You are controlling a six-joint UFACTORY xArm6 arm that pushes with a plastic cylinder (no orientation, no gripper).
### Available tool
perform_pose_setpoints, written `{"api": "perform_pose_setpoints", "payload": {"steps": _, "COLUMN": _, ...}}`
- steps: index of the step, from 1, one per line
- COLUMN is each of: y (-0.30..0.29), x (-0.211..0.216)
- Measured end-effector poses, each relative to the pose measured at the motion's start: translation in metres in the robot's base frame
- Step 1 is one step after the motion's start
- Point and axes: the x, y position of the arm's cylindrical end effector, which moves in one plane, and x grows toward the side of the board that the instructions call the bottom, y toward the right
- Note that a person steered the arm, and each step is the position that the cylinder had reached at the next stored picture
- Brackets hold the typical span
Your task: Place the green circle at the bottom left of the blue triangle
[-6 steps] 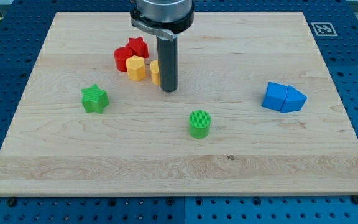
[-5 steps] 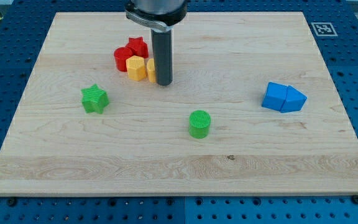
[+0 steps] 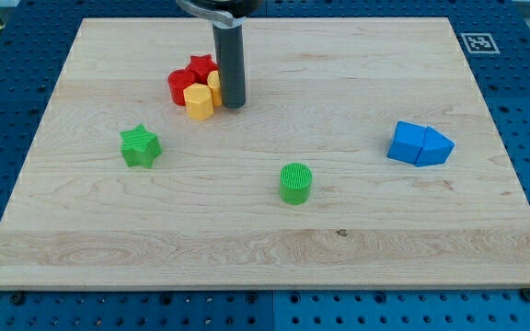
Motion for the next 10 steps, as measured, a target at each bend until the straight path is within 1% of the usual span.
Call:
{"api": "perform_pose_setpoints", "payload": {"steps": 1, "y": -0.002, "x": -0.008}}
{"api": "perform_pose_setpoints", "payload": {"steps": 2, "y": -0.002, "x": -0.004}}
{"api": "perform_pose_setpoints", "payload": {"steps": 3, "y": 0.010, "x": 0.027}}
{"api": "perform_pose_setpoints", "payload": {"steps": 4, "y": 0.011, "x": 0.030}}
{"api": "perform_pose_setpoints", "payload": {"steps": 5, "y": 0.013, "x": 0.054}}
{"api": "perform_pose_setpoints", "payload": {"steps": 6, "y": 0.013, "x": 0.060}}
{"api": "perform_pose_setpoints", "payload": {"steps": 7, "y": 0.014, "x": 0.083}}
{"api": "perform_pose_setpoints", "payload": {"steps": 9, "y": 0.014, "x": 0.088}}
{"api": "perform_pose_setpoints", "payload": {"steps": 10, "y": 0.014, "x": 0.103}}
